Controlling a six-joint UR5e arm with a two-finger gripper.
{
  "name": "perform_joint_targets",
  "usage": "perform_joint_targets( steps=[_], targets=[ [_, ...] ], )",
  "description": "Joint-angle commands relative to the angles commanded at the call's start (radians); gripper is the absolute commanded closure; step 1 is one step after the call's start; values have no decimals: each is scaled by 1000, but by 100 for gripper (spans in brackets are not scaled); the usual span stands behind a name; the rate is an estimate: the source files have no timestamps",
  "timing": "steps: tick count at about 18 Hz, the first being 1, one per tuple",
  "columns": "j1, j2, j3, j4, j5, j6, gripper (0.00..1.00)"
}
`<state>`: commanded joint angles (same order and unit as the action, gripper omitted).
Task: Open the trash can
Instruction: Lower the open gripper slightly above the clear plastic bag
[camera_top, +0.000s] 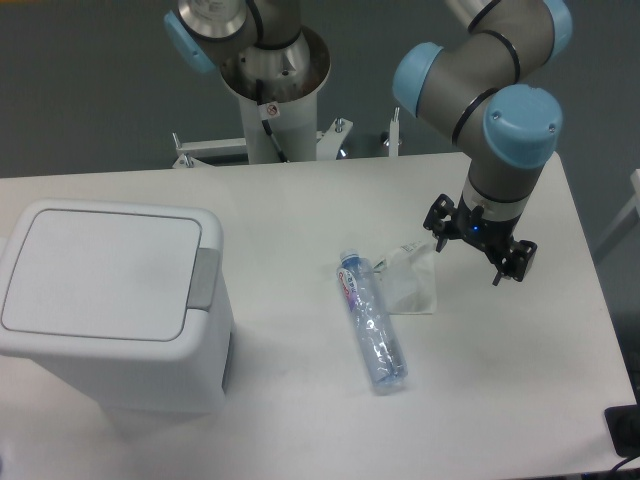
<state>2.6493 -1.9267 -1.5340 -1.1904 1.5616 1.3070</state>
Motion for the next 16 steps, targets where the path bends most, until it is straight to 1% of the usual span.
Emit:
perform_joint_targets(
  steps=[7, 9, 11, 13, 14, 16],
  targets=[
    [-12, 6, 5, 8, -15, 2, 0],
    [-26, 6, 9, 17, -21, -102, 0],
    [-46, 5, 17, 17, -37, -149, 0],
    [-49, 5, 17, 18, -89, -199, 0],
    [-48, 6, 20, 18, -135, -242, 0],
    [-46, 8, 35, 18, -173, -288, 0]
  ],
)
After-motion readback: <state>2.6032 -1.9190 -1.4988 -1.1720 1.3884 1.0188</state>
